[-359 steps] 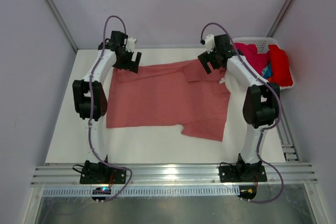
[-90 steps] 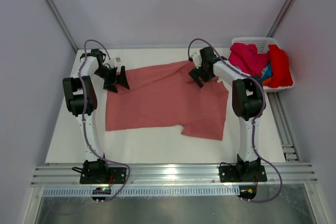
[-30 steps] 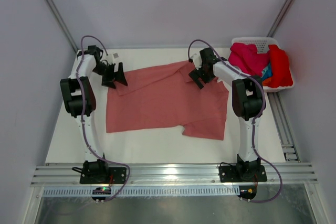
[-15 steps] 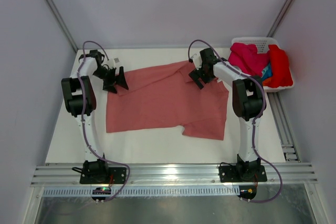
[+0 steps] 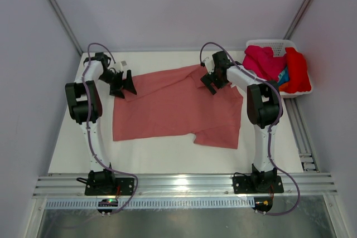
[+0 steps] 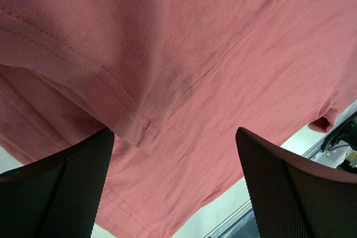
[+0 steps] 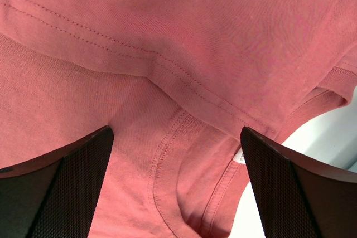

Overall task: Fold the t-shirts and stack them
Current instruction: Fold the tshirt

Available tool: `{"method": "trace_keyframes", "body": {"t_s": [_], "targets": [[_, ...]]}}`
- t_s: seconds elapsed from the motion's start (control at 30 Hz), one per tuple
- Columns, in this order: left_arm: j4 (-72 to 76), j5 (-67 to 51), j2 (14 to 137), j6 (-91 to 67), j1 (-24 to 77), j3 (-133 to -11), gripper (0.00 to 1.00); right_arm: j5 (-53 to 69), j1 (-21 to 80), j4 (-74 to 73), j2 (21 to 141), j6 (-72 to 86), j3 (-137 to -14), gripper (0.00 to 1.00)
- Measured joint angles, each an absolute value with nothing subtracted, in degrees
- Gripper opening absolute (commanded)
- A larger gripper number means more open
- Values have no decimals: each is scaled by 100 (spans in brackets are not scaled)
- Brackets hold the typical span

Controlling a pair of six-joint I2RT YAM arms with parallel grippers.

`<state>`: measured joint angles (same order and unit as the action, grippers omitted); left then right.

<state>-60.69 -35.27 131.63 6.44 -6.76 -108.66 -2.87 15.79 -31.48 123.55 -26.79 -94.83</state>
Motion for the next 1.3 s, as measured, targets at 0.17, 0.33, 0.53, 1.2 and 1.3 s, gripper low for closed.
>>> {"method": "trace_keyframes", "body": {"t_s": [0.17, 0.33, 0.53, 1.2, 1.3], "targets": [[-6066, -3629, 13166, 635, -676, -10866, 91, -287, 1581, -3148, 12355, -2679, -9483, 99], [-6064, -3704, 13179, 615, -676, -10866, 91, -290, 1581, -3148, 12355, -2679, -9483, 99], [-6064, -3758, 13231, 598, -676, -10866, 88, -287, 1579, -3151, 12355, -2679, -9483, 99], [-6047, -3970, 13233, 596, -676, -10840, 0, -290, 1581, -3148, 12352, -2676, -9483, 99], [-6049, -3968, 13233, 598, -676, -10840, 0, -292, 1579, -3148, 12352, -2676, -9483, 99]]}}
